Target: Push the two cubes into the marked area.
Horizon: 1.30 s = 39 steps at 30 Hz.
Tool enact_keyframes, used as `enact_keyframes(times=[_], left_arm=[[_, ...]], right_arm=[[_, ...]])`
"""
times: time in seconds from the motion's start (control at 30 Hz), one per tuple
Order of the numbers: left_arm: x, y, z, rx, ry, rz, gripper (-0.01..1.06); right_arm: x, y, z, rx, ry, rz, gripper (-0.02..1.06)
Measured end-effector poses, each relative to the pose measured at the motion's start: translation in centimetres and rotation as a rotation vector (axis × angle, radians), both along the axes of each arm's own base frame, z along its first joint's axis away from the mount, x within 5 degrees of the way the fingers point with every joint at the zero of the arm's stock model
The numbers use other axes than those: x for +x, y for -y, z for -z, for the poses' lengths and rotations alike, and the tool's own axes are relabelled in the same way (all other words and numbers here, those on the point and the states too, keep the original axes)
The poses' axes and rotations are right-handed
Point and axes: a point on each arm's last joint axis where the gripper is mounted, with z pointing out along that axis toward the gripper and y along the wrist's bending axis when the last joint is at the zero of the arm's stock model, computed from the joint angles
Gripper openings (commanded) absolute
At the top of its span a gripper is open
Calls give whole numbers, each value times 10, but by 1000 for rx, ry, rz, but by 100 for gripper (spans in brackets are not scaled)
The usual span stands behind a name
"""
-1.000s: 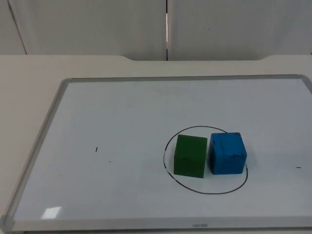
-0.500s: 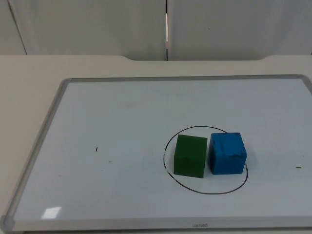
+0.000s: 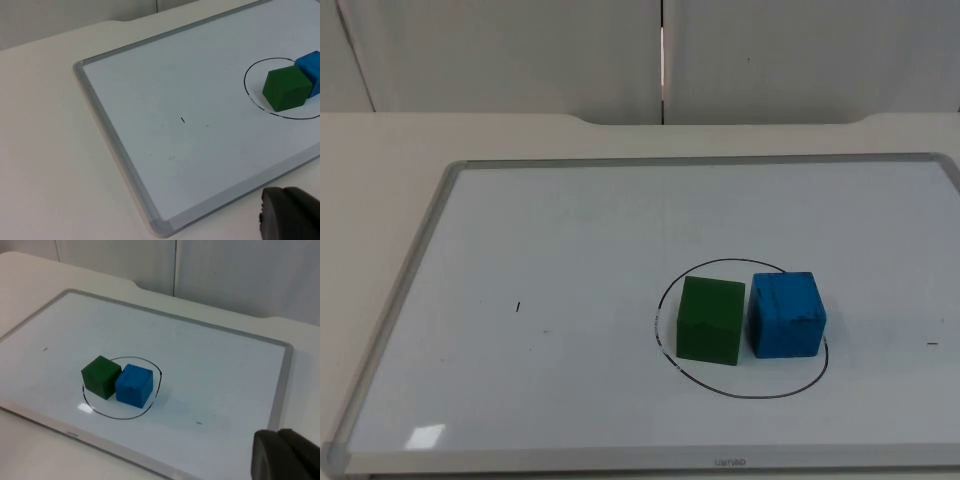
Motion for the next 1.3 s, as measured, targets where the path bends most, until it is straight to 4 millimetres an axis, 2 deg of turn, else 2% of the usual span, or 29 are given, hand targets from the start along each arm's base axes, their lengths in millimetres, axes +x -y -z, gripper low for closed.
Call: enact_keyframes(times=[0.3,1.3], left_arm=[[0,0,0,2,1,-1,0],[0,0,0,17,8,10,0]], right_arm=[[13,-5,27,-36,-92,0,0],[15,-2,27,-1,-96,60,0]])
